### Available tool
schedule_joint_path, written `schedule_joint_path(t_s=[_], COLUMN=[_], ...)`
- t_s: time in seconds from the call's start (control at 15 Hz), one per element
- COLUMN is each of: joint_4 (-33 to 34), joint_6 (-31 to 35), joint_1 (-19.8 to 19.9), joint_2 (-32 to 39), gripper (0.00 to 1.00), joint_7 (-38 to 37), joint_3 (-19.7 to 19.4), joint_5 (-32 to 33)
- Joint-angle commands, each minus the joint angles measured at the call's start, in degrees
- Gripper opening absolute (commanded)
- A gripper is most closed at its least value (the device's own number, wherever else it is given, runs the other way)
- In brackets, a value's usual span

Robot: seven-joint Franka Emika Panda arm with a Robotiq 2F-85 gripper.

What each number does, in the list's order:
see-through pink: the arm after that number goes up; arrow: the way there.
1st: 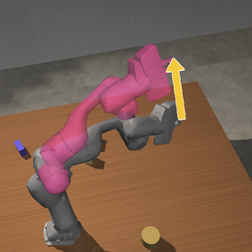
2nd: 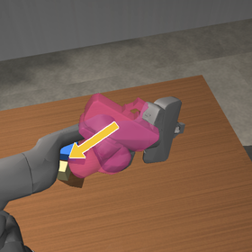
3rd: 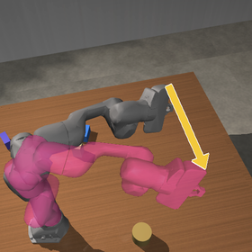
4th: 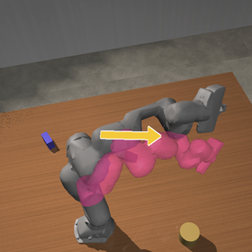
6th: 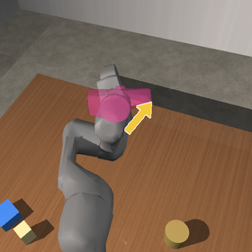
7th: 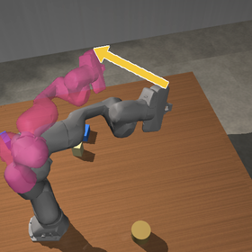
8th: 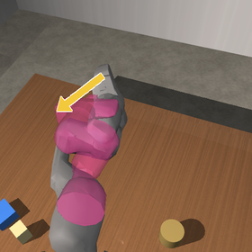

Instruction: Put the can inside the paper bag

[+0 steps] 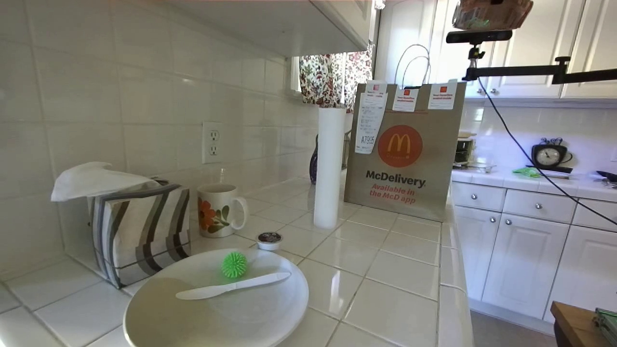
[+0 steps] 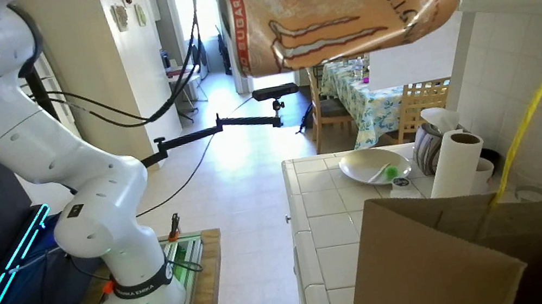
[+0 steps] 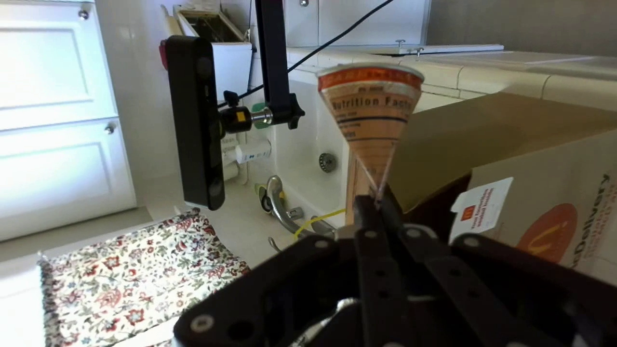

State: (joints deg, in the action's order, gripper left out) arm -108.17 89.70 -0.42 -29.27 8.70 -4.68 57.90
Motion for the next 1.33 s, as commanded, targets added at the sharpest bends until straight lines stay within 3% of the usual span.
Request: schedule_joint_path(t_s=[0.0,0.6,1.27], joint_4=[6.96,15.71,17.82], joint_6=[2.66,10.15,16.04], joint_1=[2.16,5.99,9.03], joint_2=[6.89,18.49,25.71], gripper=[0.01,0.01,0.01], joint_7=[-3.53,-5.37,-3.69], joint_3=[-2.29,-6.54,-7.5], joint_5=[-0.14,-4.4,-14.01])
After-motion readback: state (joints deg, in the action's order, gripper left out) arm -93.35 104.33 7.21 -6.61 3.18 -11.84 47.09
